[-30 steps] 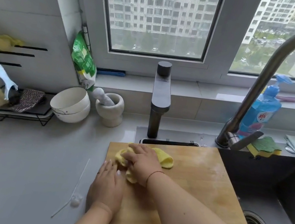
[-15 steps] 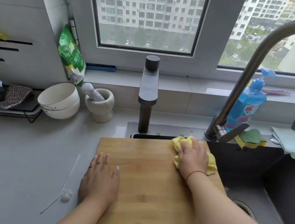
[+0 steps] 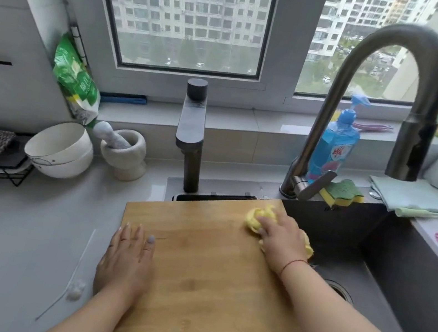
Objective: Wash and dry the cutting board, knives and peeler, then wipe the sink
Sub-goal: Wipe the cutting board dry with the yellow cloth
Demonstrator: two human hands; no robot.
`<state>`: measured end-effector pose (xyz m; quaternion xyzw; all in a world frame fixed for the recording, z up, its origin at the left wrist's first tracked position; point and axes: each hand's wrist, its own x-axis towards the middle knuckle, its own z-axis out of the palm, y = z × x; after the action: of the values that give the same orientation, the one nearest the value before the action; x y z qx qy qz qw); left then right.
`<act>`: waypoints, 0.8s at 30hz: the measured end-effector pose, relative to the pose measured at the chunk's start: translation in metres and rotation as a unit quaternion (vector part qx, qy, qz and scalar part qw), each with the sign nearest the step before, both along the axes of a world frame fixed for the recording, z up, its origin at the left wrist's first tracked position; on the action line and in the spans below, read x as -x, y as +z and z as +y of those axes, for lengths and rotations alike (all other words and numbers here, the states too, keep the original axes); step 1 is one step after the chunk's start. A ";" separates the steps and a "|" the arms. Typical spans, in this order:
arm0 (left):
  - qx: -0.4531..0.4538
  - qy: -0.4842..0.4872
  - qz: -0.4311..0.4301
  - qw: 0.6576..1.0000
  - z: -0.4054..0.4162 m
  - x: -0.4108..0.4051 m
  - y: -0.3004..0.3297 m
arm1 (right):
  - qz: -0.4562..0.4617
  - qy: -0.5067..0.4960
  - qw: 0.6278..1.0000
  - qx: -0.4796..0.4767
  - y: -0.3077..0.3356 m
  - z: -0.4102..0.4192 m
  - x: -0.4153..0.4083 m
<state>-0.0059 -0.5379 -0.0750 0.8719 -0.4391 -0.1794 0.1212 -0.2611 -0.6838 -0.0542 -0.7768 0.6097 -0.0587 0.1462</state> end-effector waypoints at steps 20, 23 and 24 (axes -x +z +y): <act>0.021 -0.008 0.040 0.999 0.001 -0.004 0.001 | -0.037 0.005 0.999 -0.012 -0.006 0.096 -0.019; 0.028 -0.002 0.057 0.998 0.000 -0.007 0.001 | -0.019 -0.128 0.991 0.030 -0.008 0.083 0.015; 0.033 0.002 0.067 0.997 -0.001 -0.008 0.000 | -0.016 -0.151 0.987 0.046 -0.009 0.080 0.018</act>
<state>0.0024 -0.5384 -0.0746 0.8545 -0.4338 -0.2224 0.1794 -0.2786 -0.6037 -0.0634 -0.6806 0.7143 -0.1207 0.1096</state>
